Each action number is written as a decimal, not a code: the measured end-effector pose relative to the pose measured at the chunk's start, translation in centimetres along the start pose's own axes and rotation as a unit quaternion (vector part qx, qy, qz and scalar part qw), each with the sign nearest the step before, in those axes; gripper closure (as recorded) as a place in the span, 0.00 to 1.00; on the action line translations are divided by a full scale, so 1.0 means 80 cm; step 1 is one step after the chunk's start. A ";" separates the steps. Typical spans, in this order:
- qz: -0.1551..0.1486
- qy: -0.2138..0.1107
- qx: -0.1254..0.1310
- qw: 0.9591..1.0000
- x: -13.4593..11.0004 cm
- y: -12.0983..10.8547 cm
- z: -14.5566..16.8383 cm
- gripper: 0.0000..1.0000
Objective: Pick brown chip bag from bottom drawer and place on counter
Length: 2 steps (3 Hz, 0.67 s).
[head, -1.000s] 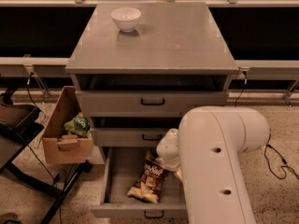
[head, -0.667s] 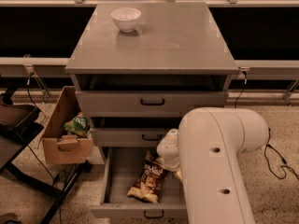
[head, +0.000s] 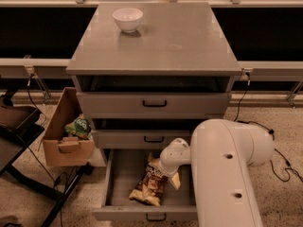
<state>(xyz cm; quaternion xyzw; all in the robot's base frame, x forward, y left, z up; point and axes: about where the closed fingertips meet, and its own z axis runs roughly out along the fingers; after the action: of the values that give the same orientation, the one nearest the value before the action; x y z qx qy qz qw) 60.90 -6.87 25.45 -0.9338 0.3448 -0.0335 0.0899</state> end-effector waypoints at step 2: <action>-0.044 -0.032 0.056 0.997 -0.043 -0.042 0.083 0.00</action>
Offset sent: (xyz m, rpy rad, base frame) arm 0.0168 0.0891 -0.1103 0.1097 -0.0740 0.1898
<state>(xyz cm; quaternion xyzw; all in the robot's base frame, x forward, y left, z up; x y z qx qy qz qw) 61.25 -1.13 19.55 -0.9422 0.2977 -0.0269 0.1517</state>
